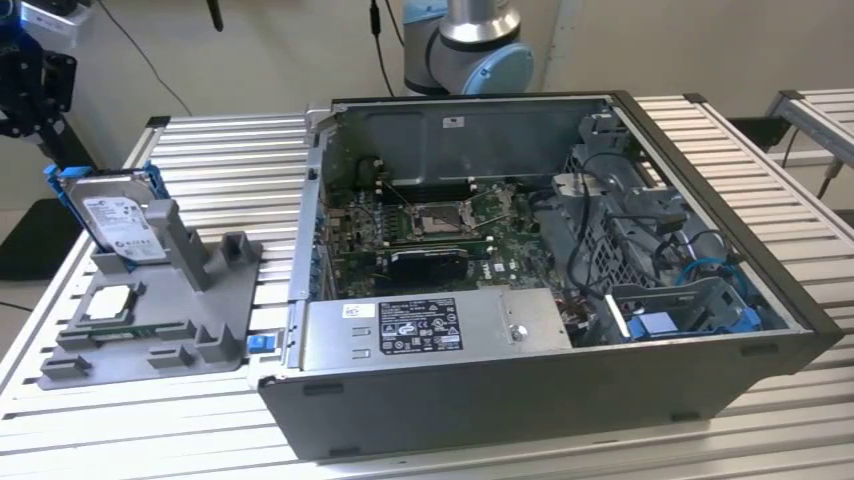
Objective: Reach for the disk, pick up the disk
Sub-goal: 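Pick up the disk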
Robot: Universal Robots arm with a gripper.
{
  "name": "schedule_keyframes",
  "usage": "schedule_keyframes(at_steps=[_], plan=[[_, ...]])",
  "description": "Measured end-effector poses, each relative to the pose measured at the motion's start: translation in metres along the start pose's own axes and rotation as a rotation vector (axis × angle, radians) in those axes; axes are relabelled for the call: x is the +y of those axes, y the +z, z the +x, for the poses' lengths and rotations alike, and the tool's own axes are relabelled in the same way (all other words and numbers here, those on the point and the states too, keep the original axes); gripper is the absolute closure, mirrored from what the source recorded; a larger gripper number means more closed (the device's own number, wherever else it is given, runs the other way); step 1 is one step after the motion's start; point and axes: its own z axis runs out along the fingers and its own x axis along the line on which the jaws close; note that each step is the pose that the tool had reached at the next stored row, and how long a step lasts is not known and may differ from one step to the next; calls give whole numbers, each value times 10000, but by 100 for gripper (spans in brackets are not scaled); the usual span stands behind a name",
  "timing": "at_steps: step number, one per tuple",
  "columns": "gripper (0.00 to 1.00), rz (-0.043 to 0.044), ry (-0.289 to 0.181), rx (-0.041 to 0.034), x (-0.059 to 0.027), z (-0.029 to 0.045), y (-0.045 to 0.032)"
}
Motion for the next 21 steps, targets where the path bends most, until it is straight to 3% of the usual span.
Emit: schedule_keyframes(at_steps=[10,21], plan=[[100,-18,-1380,27,0,0,1],[100,-22,-1570,30,0,0,1]])
